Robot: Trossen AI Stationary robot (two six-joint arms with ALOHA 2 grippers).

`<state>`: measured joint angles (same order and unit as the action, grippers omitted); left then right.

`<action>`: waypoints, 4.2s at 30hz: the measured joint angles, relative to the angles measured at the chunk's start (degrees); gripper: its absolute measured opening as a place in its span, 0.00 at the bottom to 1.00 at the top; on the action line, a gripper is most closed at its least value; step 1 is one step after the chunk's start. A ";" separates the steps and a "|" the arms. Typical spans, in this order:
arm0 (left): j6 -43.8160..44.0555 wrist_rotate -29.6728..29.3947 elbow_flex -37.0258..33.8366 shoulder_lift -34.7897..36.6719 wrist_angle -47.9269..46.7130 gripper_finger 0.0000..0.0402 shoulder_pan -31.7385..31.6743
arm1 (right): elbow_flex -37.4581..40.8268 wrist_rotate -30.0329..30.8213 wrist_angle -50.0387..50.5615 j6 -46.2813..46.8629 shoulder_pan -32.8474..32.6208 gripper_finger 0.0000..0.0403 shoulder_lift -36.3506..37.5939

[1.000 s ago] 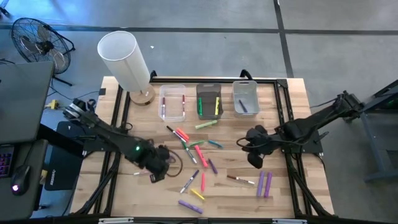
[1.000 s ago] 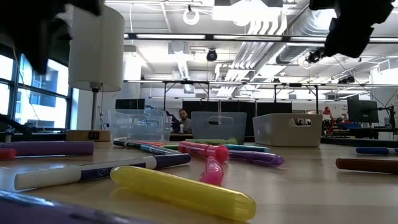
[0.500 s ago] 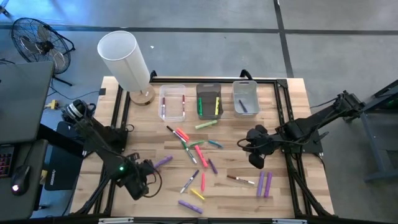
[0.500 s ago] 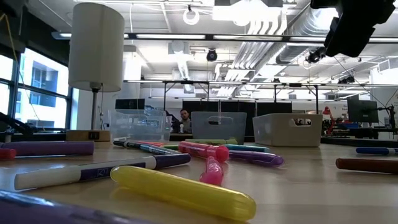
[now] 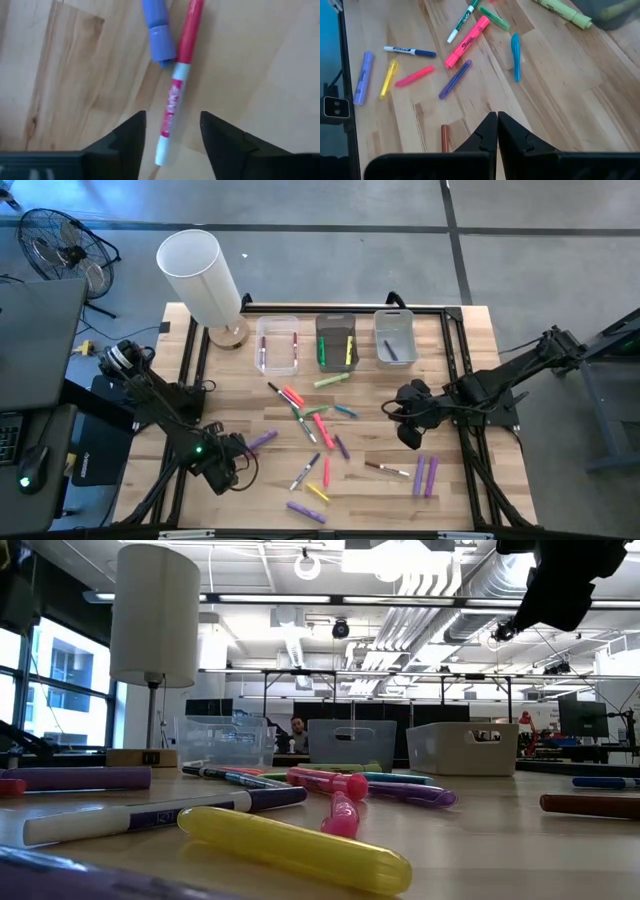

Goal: Pick & Place Markers
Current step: Put the pink dry erase marker into the transparent bin, then put the blue pen into the gray bin

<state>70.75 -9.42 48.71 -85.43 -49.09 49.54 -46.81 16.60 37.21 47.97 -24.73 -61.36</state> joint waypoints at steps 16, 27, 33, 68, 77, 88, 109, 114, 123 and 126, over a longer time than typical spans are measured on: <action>-8.30 3.81 -8.20 0.24 12.06 0.28 0.00 | -0.02 2.30 -0.24 1.57 -0.02 0.00 0.00; -6.41 8.83 -5.72 -0.24 16.02 0.07 -0.07 | -0.02 1.03 -0.24 -1.77 -0.02 0.00 0.00; -5.32 5.46 1.09 -0.15 16.33 0.03 -0.03 | -0.04 0.37 -0.47 -4.01 -0.04 0.00 0.00; -26.98 0.18 20.39 -1.07 2.31 0.05 -70.36 | -0.04 10.54 -1.26 -0.84 0.48 0.00 0.00; -32.05 1.39 20.26 -6.81 2.28 0.10 -74.66 | -0.04 10.98 -1.11 2.72 4.60 0.00 -0.02; -32.16 -0.09 20.33 -7.20 2.33 0.31 -74.66 | -0.04 9.84 -1.44 3.16 4.87 0.00 -0.02; -9.82 -3.35 20.35 -5.05 12.97 0.33 -39.79 | -0.04 -2.43 -1.46 -1.94 4.85 0.00 -0.02; -5.96 -5.31 20.35 -5.13 12.43 0.33 -31.12 | -0.04 -1.67 -1.46 -4.90 4.85 0.00 -0.02; -9.06 -4.53 20.30 -9.87 12.93 0.22 -21.25 | -0.04 -0.49 -1.93 -4.43 4.85 0.00 -0.02; -14.99 -0.28 20.34 -11.33 13.98 0.13 -20.54 | -0.04 -0.46 -1.99 -2.08 4.85 0.00 -0.06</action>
<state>55.75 -9.70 69.04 -96.76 -35.11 29.00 -46.85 16.14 35.22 45.89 -19.88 -61.43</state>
